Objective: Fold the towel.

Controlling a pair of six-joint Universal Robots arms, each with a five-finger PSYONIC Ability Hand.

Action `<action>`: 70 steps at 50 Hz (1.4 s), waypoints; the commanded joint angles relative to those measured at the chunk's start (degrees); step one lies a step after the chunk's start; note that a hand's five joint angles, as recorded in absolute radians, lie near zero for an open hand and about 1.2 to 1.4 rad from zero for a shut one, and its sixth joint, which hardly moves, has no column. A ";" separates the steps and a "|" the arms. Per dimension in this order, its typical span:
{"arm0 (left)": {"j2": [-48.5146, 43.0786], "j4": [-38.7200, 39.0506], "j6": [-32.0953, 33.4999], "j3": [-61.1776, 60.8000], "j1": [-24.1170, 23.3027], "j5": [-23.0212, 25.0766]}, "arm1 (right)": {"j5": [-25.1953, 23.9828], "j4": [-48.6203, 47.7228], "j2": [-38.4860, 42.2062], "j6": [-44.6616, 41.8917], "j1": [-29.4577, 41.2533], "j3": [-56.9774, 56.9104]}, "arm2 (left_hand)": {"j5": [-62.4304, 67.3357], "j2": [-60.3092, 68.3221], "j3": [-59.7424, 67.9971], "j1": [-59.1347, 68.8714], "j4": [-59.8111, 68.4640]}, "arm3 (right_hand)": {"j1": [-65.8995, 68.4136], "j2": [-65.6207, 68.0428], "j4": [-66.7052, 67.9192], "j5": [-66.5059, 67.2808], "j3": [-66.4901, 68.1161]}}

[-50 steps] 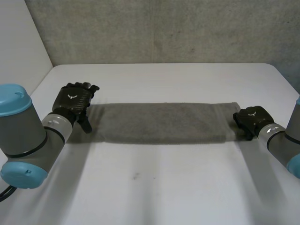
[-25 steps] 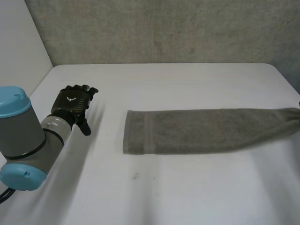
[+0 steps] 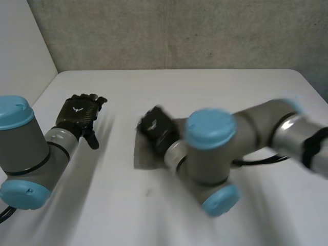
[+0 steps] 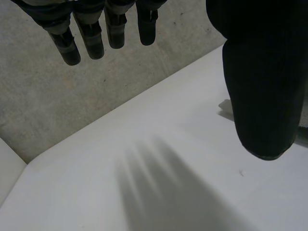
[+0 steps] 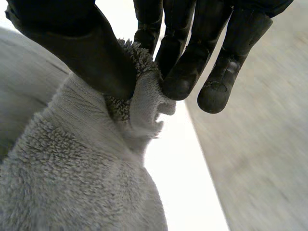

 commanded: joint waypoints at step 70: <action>2.37 0.30 -4.21 4.37 -3.16 -0.26 | -5.02 -2.97 -6.91 -9.53 3.59 12.86 | -1.34 0.62 0.56 0.35 0.50 | -65.81 -64.51 -66.84 -66.61 -67.17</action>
